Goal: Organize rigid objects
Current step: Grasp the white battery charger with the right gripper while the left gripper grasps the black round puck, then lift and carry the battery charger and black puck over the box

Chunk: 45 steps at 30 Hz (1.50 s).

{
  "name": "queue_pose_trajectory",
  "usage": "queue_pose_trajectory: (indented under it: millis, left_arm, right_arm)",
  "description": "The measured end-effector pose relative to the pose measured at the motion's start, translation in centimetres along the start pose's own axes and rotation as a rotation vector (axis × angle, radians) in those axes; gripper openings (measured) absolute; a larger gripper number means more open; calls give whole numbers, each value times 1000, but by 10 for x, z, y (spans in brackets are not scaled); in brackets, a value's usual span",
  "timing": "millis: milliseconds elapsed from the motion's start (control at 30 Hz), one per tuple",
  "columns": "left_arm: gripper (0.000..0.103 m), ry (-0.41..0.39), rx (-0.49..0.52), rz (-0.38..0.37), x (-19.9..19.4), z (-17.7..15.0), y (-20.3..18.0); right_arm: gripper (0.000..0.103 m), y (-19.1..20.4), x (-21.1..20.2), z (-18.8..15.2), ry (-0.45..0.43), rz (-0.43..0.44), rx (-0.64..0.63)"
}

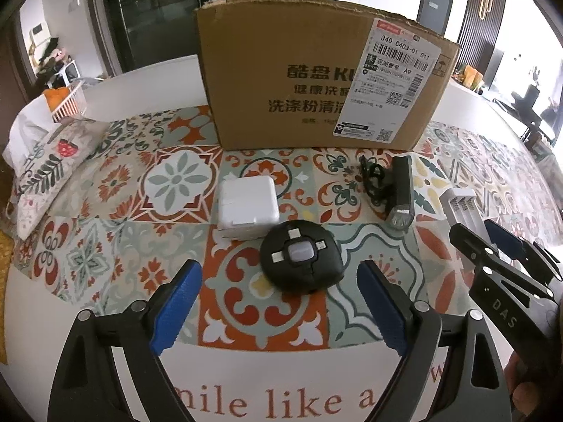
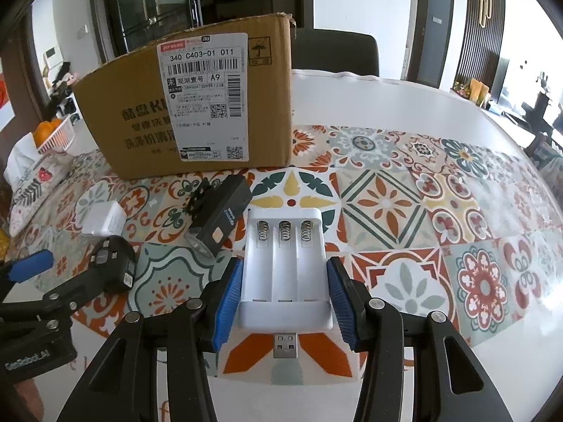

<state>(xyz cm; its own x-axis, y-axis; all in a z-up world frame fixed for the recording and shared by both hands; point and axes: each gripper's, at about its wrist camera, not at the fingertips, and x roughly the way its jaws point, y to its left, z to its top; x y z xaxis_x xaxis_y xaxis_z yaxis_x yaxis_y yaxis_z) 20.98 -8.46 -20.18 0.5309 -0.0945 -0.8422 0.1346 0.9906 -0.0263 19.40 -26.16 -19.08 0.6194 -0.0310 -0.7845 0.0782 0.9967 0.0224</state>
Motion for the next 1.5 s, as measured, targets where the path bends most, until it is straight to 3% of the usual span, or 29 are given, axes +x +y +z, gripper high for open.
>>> queue_pose_trajectory:
  millis: [233, 633, 1000, 1500]
  left_arm:
    - [80, 31, -3, -21, 20, 5, -5]
    - [58, 68, 5, -25, 41, 4, -7]
    - [57, 70, 13, -59, 40, 3, -1]
    - [57, 4, 43, -67, -5, -1, 6]
  right_arm:
    - [49, -4, 4, 3, 11, 1, 4]
    - [49, -2, 9, 2, 32, 12, 6]
    - [49, 6, 6, -2, 40, 29, 2]
    - [49, 17, -22, -1, 20, 34, -18]
